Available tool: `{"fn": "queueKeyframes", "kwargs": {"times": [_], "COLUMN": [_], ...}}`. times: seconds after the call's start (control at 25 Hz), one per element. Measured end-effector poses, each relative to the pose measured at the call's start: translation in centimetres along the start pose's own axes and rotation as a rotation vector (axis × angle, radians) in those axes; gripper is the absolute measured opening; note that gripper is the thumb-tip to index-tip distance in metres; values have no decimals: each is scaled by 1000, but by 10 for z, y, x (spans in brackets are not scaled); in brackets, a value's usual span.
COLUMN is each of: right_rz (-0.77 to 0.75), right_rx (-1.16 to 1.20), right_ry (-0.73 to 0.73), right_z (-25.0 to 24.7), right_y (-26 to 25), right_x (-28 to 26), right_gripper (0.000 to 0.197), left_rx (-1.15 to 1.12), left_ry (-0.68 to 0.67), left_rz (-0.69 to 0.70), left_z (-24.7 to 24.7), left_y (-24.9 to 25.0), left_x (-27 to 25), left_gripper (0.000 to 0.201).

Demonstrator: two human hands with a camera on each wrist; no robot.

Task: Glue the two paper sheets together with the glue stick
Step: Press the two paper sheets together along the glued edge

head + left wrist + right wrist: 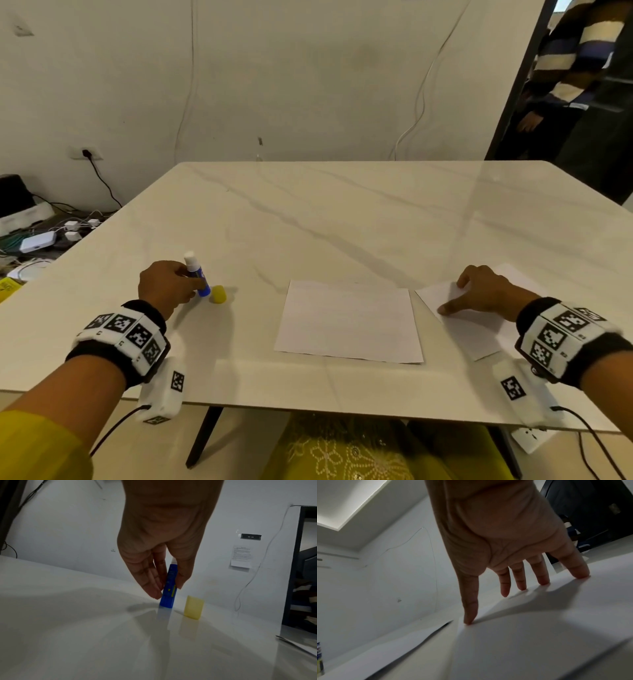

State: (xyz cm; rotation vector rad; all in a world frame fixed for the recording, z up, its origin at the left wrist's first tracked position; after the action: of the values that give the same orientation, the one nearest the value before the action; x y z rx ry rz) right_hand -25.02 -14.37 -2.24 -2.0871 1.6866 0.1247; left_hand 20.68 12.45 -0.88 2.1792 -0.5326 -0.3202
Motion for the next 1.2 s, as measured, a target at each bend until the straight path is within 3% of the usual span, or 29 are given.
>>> {"fn": "queueKeyframes", "kwargs": {"times": [0.12, 0.28, 0.44, 0.56, 0.68, 0.76, 0.84, 0.92, 1.0, 1.08, 1.2], "right_rz": [-15, -39, -75, -95, -108, -111, -110, -105, -120, -145, -212], "right_rx": [-54, -113, -88, -125, -190, -223, -256, -243, -164, -71, -18], "right_ry": [-34, -92, -123, -121, -95, -62, 18, 118, 168, 184, 222], "right_z": [4, 11, 13, 14, 10, 6, -2, -13, -21, -25, -28], "right_y": [-5, -12, -21, -24, -22, -21, -21, -23, -27, -34, -53], "right_x": [-6, -9, -10, -11, -12, -13, -17, -24, -32, -43, -64], "right_gripper": [78, 67, 50, 42, 38, 31, 25, 23, 23, 22, 22], "left_rx": [-32, 0, 88, 99, 28, 11, 31, 89, 74, -9, -157], "left_ry": [-1, -6, 167, 381, 416, 294, -3, -408, -704, -831, -898], "left_rz": [-41, -73, 156, 376, 614, 745, 774, 624, 441, 311, 154], "left_z": [2, -1, -20, -35, -22, 7, 52, 109, 158, 188, 211], "left_y": [-7, -5, 41, 88, 126, 149, 168, 169, 163, 161, 161], "left_x": [-1, -4, -22, -51, -84, -107, -126, -145, -165, -179, -190], "left_gripper": [23, 61, 85, 76, 57, 43, 31, 25, 30, 38, 43]}}
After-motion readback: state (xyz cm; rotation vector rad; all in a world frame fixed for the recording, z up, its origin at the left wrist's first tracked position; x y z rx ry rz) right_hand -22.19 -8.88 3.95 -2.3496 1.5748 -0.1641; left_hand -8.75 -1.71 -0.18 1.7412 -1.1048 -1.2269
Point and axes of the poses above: each hand's wrist, its own x-axis towards the middle knuckle, its own z-axis out of the palm, y = z × x, the point moved 8 cm from there along x, towards the middle knuckle
